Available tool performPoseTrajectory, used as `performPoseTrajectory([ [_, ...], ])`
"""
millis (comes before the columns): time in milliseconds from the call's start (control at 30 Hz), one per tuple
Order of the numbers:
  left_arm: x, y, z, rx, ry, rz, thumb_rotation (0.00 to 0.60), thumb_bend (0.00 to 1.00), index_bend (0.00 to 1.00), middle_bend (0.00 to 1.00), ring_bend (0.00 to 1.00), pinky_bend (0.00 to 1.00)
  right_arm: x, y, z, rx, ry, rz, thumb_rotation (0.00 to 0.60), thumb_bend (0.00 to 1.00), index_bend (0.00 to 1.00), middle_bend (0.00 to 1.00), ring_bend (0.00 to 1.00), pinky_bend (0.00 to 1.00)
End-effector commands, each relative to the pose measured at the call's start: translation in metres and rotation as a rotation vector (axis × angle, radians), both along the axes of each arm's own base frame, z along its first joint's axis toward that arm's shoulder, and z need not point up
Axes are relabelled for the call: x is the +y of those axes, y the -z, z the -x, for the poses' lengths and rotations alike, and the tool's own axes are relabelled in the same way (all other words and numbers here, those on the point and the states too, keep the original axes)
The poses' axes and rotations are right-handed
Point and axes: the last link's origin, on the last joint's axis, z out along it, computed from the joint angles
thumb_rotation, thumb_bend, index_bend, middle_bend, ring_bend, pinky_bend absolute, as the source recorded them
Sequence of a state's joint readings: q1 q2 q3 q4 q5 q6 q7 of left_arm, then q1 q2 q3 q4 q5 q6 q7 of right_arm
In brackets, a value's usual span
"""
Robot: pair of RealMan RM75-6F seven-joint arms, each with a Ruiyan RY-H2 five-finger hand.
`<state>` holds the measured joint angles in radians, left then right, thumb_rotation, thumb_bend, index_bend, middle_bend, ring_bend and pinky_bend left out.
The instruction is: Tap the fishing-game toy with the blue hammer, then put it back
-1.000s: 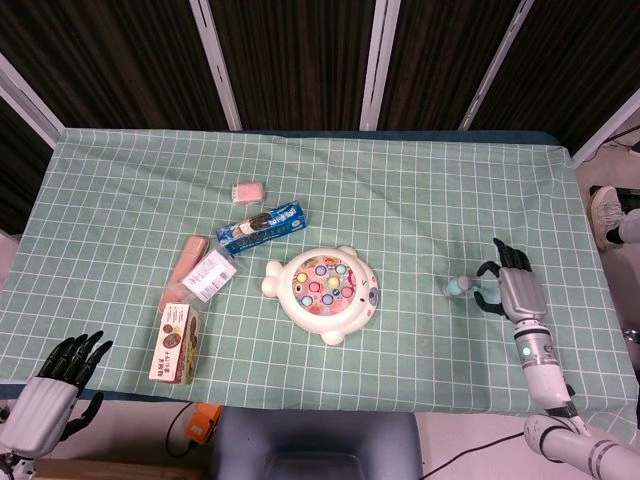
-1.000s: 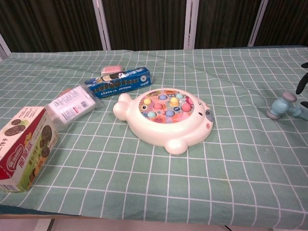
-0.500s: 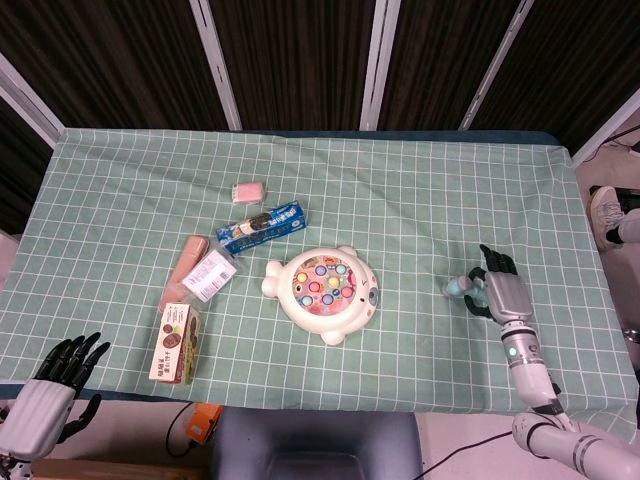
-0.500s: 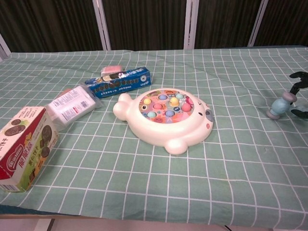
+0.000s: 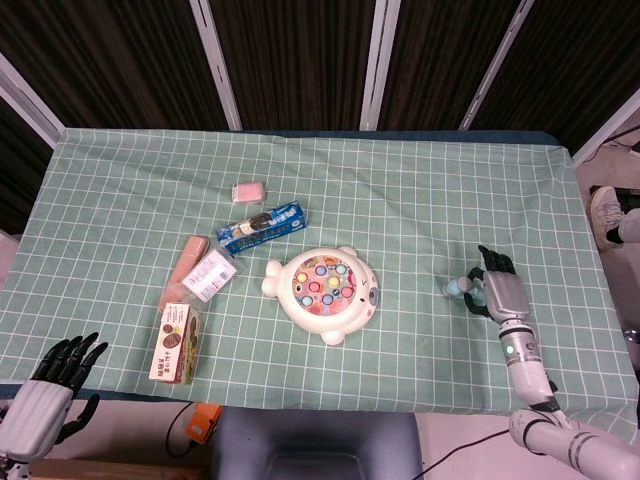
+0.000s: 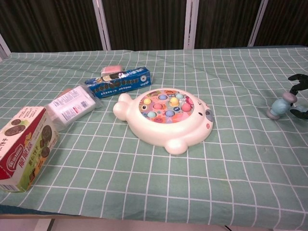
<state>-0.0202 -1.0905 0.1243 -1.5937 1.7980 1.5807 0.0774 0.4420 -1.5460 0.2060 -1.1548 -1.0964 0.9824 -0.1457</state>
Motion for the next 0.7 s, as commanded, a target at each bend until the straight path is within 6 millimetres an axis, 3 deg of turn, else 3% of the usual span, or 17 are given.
performPoseTrajectory([
  [33, -0.0001, -0.0002, 0.0001, -0.001, 0.0, 0.0, 0.6, 0.43, 0.0, 0.0, 0.01, 0.1, 0.0, 0.0007, 0.0003, 0.001, 0.003, -0.002, 0.6, 0.56, 0.62, 0.15, 0.04, 0.1],
  [300, -0.0002, -0.0004, 0.0004, -0.001, -0.001, 0.001, 0.6, 0.43, 0.0, 0.0, 0.01, 0.1, -0.001, 0.002, 0.0011, 0.004, 0.009, 0.002, 0.6, 0.58, 0.67, 0.2, 0.09, 0.14],
  [400, 0.0, -0.0004, 0.0004, -0.001, -0.001, 0.0, 0.6, 0.43, 0.0, 0.0, 0.01, 0.1, -0.0014, 0.0021, 0.0016, 0.009, 0.012, 0.002, 0.6, 0.59, 0.72, 0.27, 0.18, 0.18],
  [567, 0.0001, -0.0002, 0.0003, 0.0, -0.001, 0.0, 0.6, 0.43, 0.0, 0.0, 0.01, 0.1, -0.0018, 0.0013, 0.0031, 0.026, 0.019, -0.004, 0.6, 0.6, 0.77, 0.46, 0.41, 0.36],
  [700, -0.0005, -0.0003, 0.0004, 0.0, 0.0, -0.001, 0.6, 0.43, 0.0, 0.0, 0.01, 0.1, -0.0021, 0.0012, 0.0028, 0.038, 0.024, -0.005, 0.6, 0.61, 0.83, 0.55, 0.51, 0.48],
])
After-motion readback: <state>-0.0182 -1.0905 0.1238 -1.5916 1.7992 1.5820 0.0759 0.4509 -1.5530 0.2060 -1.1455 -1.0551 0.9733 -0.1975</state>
